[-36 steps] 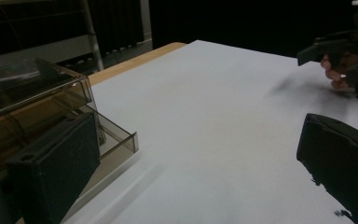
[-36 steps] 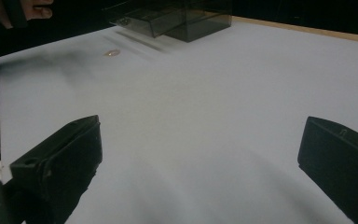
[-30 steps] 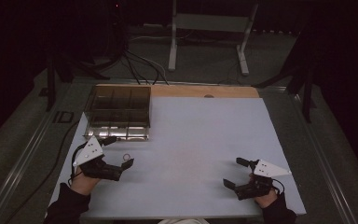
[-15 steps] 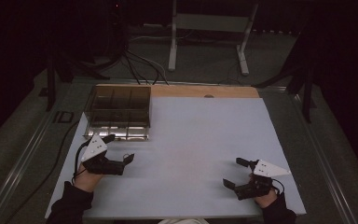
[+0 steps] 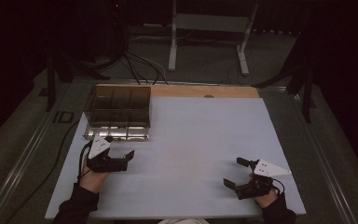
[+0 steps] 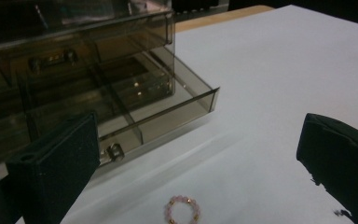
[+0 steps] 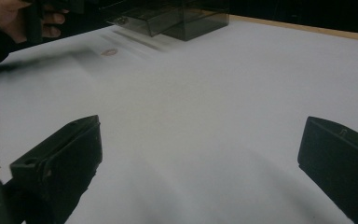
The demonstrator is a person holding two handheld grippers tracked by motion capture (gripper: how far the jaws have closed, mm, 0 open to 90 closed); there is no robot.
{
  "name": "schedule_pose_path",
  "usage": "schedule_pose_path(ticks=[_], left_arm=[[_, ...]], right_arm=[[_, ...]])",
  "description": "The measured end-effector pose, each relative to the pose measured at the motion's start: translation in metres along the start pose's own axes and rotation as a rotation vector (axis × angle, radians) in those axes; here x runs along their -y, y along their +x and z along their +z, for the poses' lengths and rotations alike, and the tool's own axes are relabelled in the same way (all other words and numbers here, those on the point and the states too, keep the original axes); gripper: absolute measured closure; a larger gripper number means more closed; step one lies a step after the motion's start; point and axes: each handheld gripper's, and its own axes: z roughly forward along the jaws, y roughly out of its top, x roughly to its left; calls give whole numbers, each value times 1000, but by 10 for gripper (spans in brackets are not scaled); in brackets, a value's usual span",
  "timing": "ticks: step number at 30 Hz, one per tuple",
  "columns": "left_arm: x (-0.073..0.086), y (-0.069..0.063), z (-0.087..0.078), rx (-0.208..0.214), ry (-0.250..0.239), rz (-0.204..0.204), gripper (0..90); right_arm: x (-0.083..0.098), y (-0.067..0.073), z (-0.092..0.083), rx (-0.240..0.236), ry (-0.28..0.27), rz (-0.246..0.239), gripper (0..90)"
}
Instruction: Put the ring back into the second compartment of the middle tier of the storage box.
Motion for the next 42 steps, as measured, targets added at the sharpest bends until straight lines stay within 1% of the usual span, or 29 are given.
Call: schedule_pose_path(ticks=[3, 4, 5, 6, 7, 8, 10, 13, 14, 15, 18, 21, 22, 23, 24, 25, 26, 27, 28, 29, 30, 32, 34, 35, 36, 37, 38, 41, 42], left_arm=[[2, 1, 2, -14, 16, -7, 8], [3, 1, 3, -22, 29, -25, 8], [3, 1, 3, -22, 29, -25, 8], [3, 2, 3, -12, 33, -55, 8], [3, 3, 3, -18, 31, -72, 8], [2, 3, 2, -20, 33, -85, 8], [1, 3, 2, -21, 54, -103, 8], [1, 4, 4, -31, 93, -106, 9], [2, 4, 5, -36, 121, -98, 8], [2, 4, 5, -36, 121, -98, 9], [4, 4, 8, -48, 155, -93, 8], [5, 3, 10, -54, 180, -83, 9], [6, 4, 12, -69, 206, -92, 9], [6, 4, 12, -69, 206, -92, 9], [7, 6, 12, -80, 212, -113, 16], [7, 6, 12, -80, 212, -113, 33], [8, 8, 13, -88, 226, -127, 44], [8, 8, 13, -88, 226, -127, 44], [9, 10, 14, -91, 242, -142, 56], [9, 10, 14, -91, 242, -142, 70], [10, 11, 14, -94, 256, -143, 72], [10, 11, 15, -93, 263, -143, 73], [10, 12, 15, -101, 260, -142, 163], [11, 13, 15, -108, 265, -145, 171], [11, 13, 16, -118, 277, -140, 228], [11, 14, 15, -121, 278, -138, 228], [12, 15, 16, -117, 286, -143, 257], [13, 16, 17, -114, 297, -151, 296], [13, 17, 17, -104, 303, -157, 296]], right_arm=[[1, 0, 1, 1, 8, -5, 0], [0, 1, 1, 0, 5, -5, 0], [0, 1, 1, 0, 5, -5, 0], [0, 1, 1, 0, 4, -2, 0], [0, 1, 1, 2, 6, -6, 0], [1, 0, 1, 5, 12, -5, 0], [0, 0, 1, 4, 11, -3, 0], [0, 0, 0, 6, 6, -2, 0], [1, 0, 1, 5, 11, -3, 0], [1, 0, 1, 5, 11, -3, 0], [0, 1, 1, 2, 7, -4, 0], [1, 1, 1, 3, 18, -3, 0], [0, 0, 1, 2, 14, 1, 0], [0, 0, 1, 2, 14, 1, 0], [1, 0, 1, 4, 15, -2, 0], [1, 0, 1, 4, 15, -2, 0], [1, 0, 1, 2, 17, -2, 0], [1, 0, 1, 2, 17, -2, 0], [0, 0, 1, 3, 14, 0, 0], [0, 0, 1, 3, 14, 0, 0], [1, 0, 1, 4, 15, -1, 0], [1, 0, 1, 4, 17, -3, 0], [1, 0, 1, 3, 17, -2, 0], [0, 0, 1, 3, 16, 0, 0], [1, 0, 1, 4, 17, -2, 0], [1, 0, 1, 4, 17, -2, 0], [1, 0, 2, 4, 24, -2, 0], [1, 0, 1, 2, 19, 2, 0], [1, 0, 1, 2, 20, 3, 0]])
